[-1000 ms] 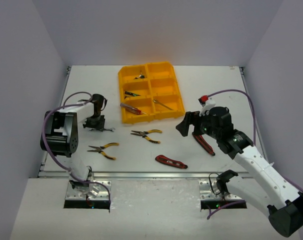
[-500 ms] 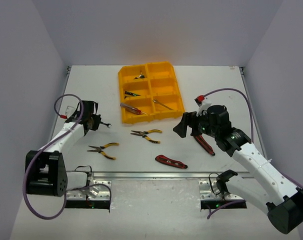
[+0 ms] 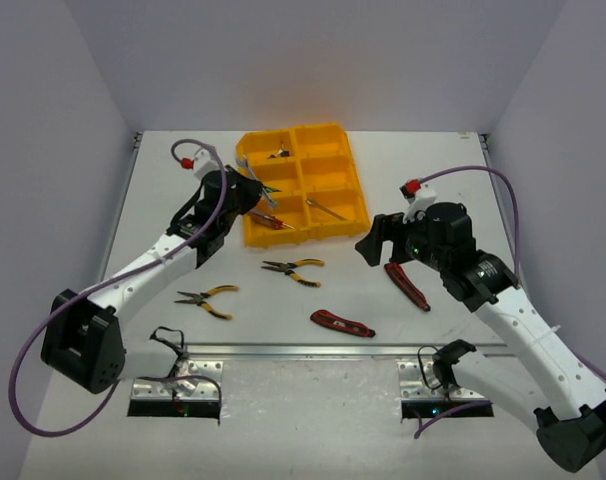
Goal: Sort the tools into containers
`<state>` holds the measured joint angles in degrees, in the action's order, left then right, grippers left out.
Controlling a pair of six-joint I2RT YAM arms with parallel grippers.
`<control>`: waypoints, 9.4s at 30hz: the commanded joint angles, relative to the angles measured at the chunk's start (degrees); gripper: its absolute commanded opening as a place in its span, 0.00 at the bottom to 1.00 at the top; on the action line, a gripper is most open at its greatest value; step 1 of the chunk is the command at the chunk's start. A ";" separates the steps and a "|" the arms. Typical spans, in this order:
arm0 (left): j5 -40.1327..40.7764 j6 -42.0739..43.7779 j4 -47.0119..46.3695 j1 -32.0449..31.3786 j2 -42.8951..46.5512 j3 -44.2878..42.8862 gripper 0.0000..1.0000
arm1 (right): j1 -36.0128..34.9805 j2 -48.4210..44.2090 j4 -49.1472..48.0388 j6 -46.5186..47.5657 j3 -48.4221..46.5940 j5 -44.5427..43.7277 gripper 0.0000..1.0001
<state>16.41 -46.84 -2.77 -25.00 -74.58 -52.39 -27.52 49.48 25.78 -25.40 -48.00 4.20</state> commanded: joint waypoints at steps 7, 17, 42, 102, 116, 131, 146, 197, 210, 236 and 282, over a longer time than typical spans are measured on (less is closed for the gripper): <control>-18.68 23.23 -20.96 -4.29 -23.86 -16.30 0.00 | 0.01 -3.63 5.53 4.12 -3.84 -5.84 0.96; -29.92 36.44 -15.07 -6.28 -34.30 -24.84 0.00 | 0.10 -5.18 7.62 5.98 -3.78 -7.37 0.96; -25.99 53.87 13.54 -9.44 -41.78 -41.99 0.00 | 0.10 -4.74 6.30 4.83 -1.67 -5.34 0.96; -0.46 26.08 32.48 -7.78 40.56 7.40 1.00 | 2.90 39.65 -19.48 49.05 -19.21 -13.83 0.00; 0.73 25.31 32.83 -7.76 39.19 7.92 1.00 | 2.56 68.80 -34.46 69.17 -47.60 5.63 0.00; 0.64 25.31 32.56 -7.78 41.64 8.10 1.00 | 2.52 69.27 -31.79 64.69 -45.37 7.58 0.34; 3.17 24.76 33.38 -7.78 42.85 7.72 1.00 | 1.50 50.97 -7.59 33.69 -45.79 -0.07 0.99; 7.41 23.29 34.32 -7.08 47.63 7.66 1.00 | -30.34 25.36 -0.17 36.95 -7.62 -25.43 0.00; 7.23 23.15 34.38 -7.08 47.33 7.83 1.00 | -2.41 57.72 -21.87 72.30 -42.74 -3.59 0.00; 5.16 24.08 33.44 -7.04 46.01 8.01 1.00 | 4.23 74.51 -24.20 78.75 -53.32 12.47 0.99; 13.69 17.61 39.10 11.91 33.07 5.31 1.00 | -26.36 53.19 7.37 22.92 -25.93 -11.60 0.55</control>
<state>34.05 -32.40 40.99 -13.88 -44.62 -47.35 -52.51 97.29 28.58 -4.84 -69.58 0.85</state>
